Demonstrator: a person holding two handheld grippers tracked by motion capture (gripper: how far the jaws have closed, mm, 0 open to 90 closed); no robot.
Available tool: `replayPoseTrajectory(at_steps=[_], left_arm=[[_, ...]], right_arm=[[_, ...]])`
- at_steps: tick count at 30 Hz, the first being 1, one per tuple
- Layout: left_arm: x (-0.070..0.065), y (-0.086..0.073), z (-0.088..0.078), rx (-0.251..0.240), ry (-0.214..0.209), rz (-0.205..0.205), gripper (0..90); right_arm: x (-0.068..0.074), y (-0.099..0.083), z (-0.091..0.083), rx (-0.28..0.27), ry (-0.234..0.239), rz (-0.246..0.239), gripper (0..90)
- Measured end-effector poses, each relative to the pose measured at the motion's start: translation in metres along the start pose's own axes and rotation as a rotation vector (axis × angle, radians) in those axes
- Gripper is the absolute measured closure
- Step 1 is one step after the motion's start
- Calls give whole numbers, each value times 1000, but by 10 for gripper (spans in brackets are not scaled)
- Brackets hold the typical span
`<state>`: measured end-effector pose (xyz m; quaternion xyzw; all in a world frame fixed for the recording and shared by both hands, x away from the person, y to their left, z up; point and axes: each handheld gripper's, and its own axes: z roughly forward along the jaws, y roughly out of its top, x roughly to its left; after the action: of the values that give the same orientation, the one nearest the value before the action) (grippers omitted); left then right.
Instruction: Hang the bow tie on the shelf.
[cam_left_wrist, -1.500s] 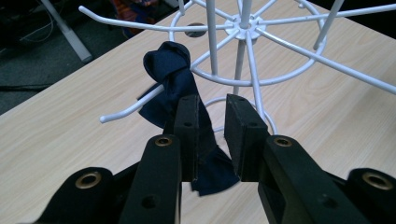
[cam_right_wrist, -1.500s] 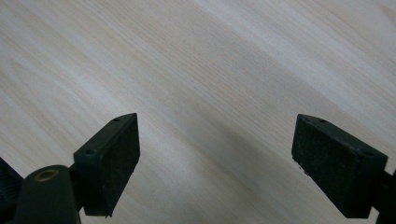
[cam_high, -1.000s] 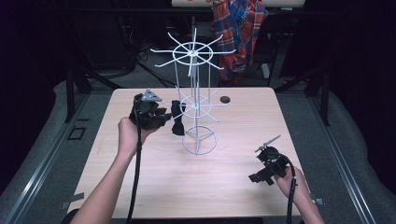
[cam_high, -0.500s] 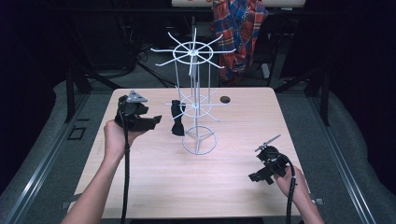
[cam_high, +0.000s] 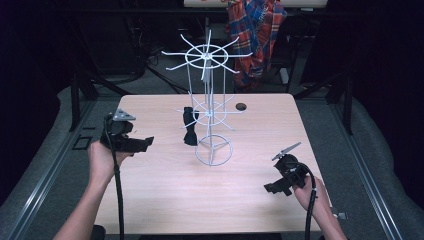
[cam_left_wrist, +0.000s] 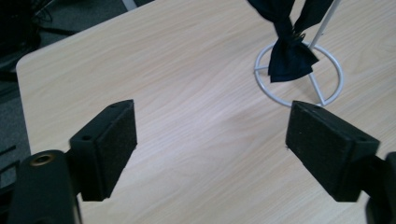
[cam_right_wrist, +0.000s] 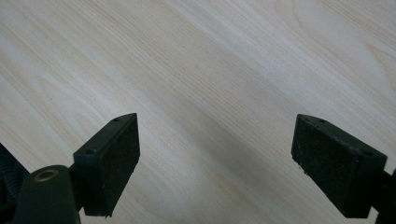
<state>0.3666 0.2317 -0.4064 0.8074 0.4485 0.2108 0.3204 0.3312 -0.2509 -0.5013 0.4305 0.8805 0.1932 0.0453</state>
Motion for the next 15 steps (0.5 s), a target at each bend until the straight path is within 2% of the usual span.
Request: replayPoseTrajectory(at_steps=[4,7,11,12,15], left_arm=[[7,-11,-2,26,10,-19,145],[10,-22,1,43,23,-32,124],[14,-32,7,82,30,-48,92],[15,-34,8,87,33,-46,81],[15,-40,11,103,39,-52,45]], right_arm=[[-3,0,-1,19,11,5,152],[0,1,-1,-7,12,5,151],[-1,1,-2,9,6,-13,152],[0,1,-1,-5,22,12,152],[-1,0,-3,-12,10,6,151]])
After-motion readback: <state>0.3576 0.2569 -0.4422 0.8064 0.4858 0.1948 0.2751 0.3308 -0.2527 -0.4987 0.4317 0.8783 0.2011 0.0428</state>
